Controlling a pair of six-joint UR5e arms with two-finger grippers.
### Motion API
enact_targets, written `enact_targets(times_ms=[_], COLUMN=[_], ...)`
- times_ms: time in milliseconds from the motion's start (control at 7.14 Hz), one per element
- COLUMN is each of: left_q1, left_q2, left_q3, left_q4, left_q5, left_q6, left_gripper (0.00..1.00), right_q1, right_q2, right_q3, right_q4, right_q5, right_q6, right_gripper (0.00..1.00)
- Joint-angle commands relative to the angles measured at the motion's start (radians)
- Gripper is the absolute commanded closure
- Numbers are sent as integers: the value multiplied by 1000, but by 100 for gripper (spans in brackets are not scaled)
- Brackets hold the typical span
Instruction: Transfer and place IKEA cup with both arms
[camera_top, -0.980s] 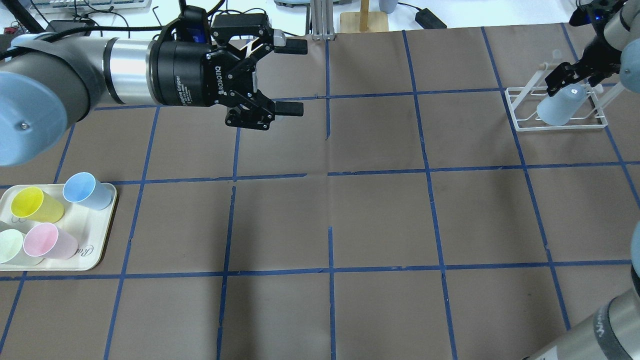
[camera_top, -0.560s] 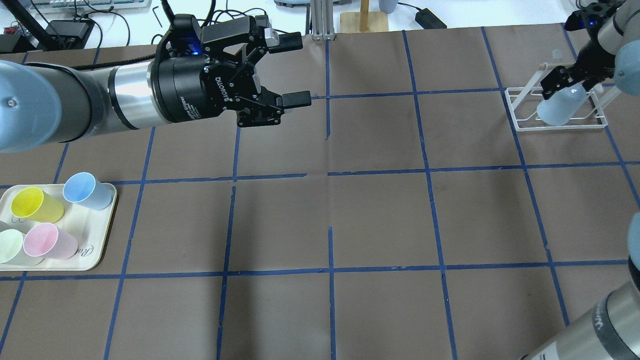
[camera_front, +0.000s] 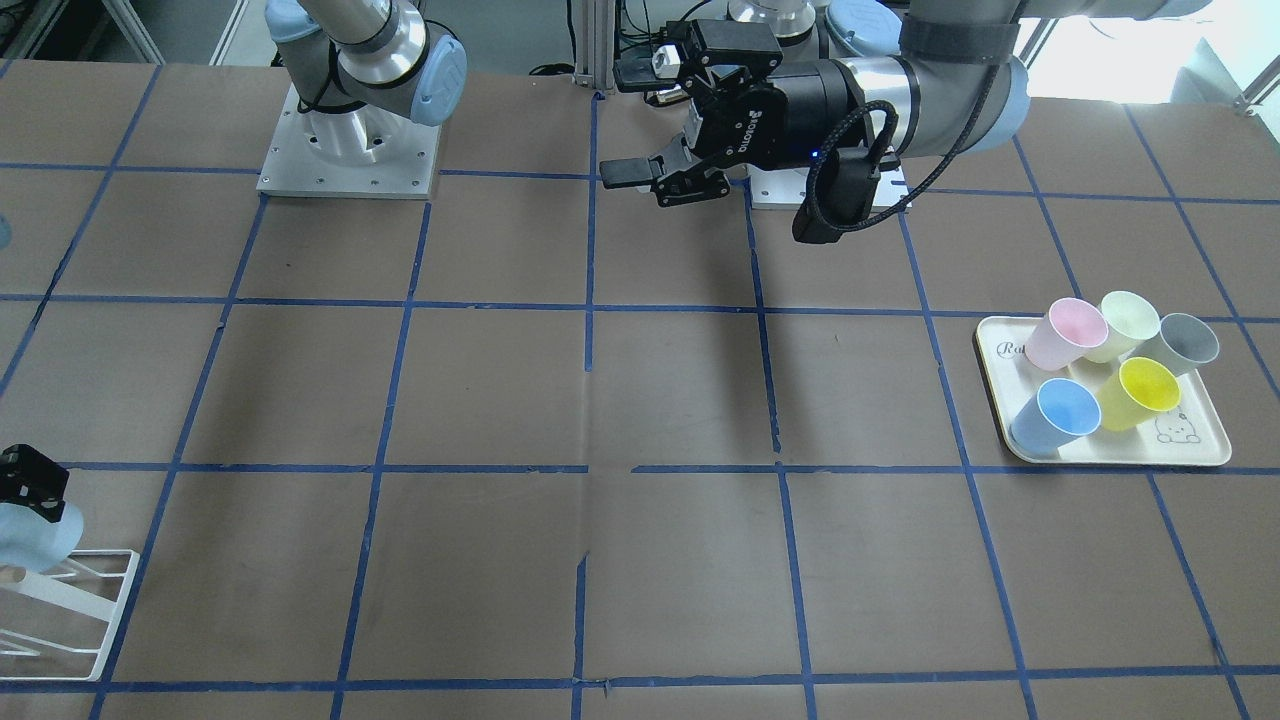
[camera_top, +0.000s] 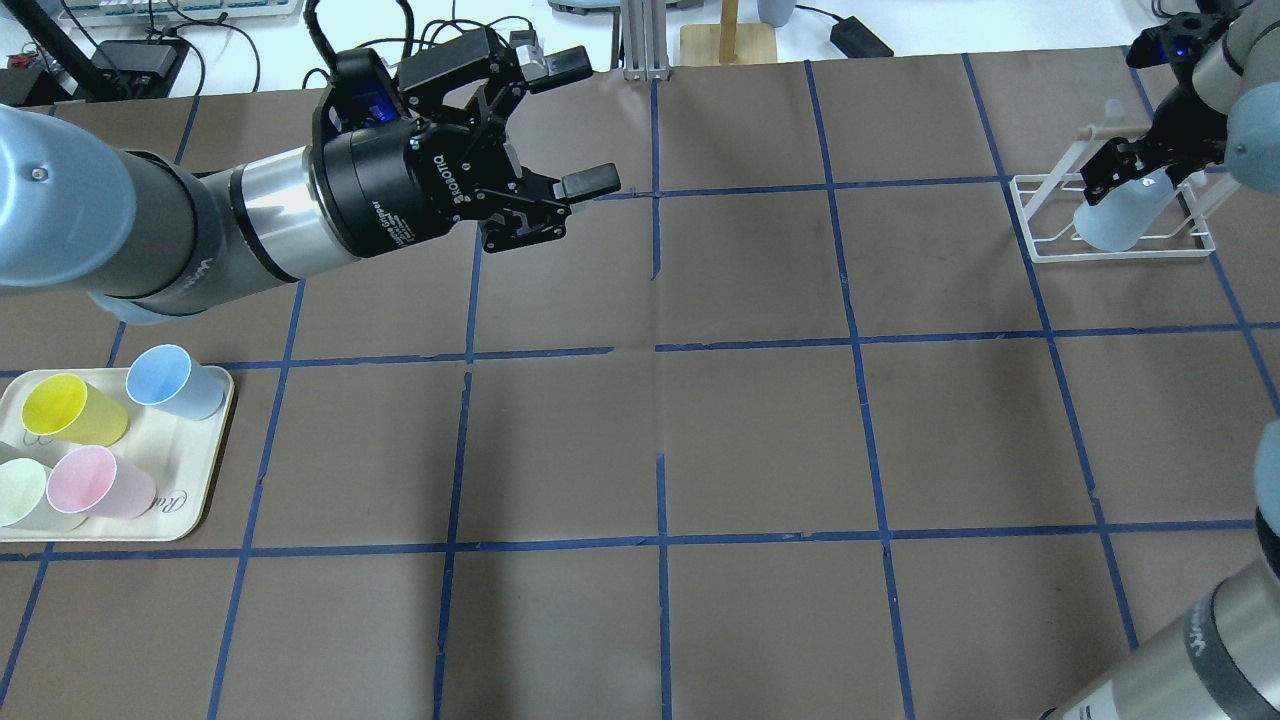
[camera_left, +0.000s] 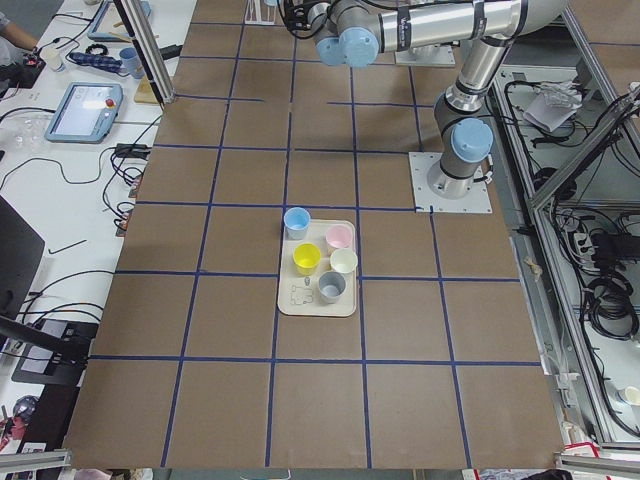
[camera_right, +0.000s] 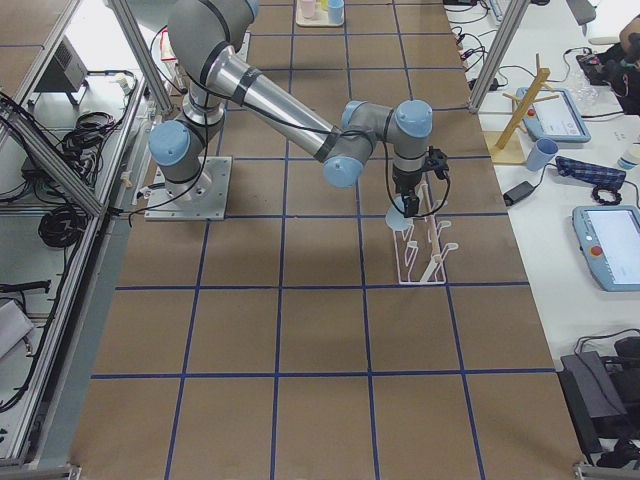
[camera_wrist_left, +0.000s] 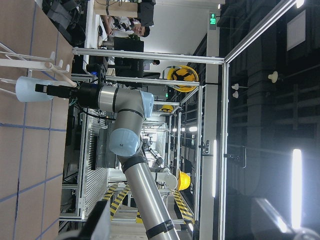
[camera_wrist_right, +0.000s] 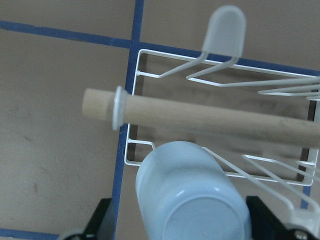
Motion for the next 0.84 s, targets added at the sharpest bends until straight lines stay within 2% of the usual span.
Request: enact_targets(times_ms=[0,140,280,420,560,700], left_q1=[-6,-14,-32,-44,-44,-44], left_q2=[-30,-44,-52,-53,-65,-69], left_q3=[12,5,2,3,2,12], left_q4=[-40,-45,-48,-42,-87,-165], left_q5=[-119,-133,-118,-112,-112,-110], left_q6=[1,6,13,29,162,270], left_gripper=[0,0,0,0,0,0], right_q1=[0,0,0,0,0,0], right_q2=[-1,-1,-4,-6,-8,-11], right_q3=[3,1,1,0,-5,-5], right_q4=[3,3,5,9,23,25], right_q5=[-2,-4,-7,-7,-10,-10], right_q6=[-1,-1,-1,-1,-1,-3], right_gripper=[12,25,48,58,75,83])
